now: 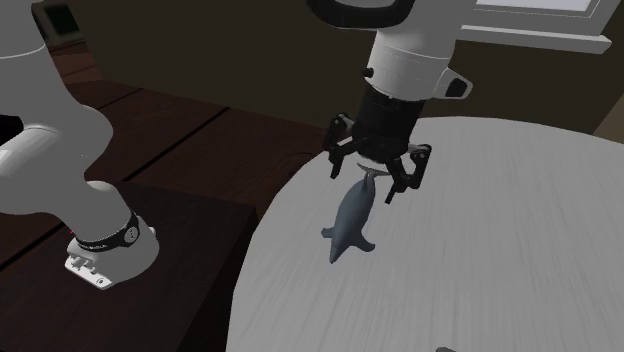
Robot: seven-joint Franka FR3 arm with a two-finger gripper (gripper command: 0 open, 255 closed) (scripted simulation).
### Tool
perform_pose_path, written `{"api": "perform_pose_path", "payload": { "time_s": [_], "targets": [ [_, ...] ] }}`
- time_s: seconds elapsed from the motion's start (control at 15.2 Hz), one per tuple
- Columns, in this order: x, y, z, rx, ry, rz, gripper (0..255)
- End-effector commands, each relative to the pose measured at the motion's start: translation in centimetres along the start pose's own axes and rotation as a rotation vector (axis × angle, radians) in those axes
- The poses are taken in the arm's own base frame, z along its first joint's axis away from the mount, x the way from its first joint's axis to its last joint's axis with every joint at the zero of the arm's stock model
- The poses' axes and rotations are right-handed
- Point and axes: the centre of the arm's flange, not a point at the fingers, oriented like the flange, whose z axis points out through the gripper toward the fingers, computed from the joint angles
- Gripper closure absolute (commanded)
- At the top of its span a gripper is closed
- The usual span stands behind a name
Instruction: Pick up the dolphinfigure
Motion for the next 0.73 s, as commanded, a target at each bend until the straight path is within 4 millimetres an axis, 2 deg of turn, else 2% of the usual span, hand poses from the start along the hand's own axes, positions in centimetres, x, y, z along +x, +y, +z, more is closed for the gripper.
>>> {"api": "perform_pose_path", "payload": {
  "time_s": [0.0,0.2,0.33,0.4,0.66],
  "targets": [
    [0.1,0.2,1.0,0.000,0.000,-0.004,0],
    [0.4,0.4,2.9,0.000,0.000,-0.004,0],
    [0.4,0.4,2.9,0.000,0.000,-0.004,0],
    [0.4,0.4,2.8,0.000,0.000,-0.004,255],
    [0.4,0.4,2.8,0.000,0.000,-0.004,255]
  ]
}}
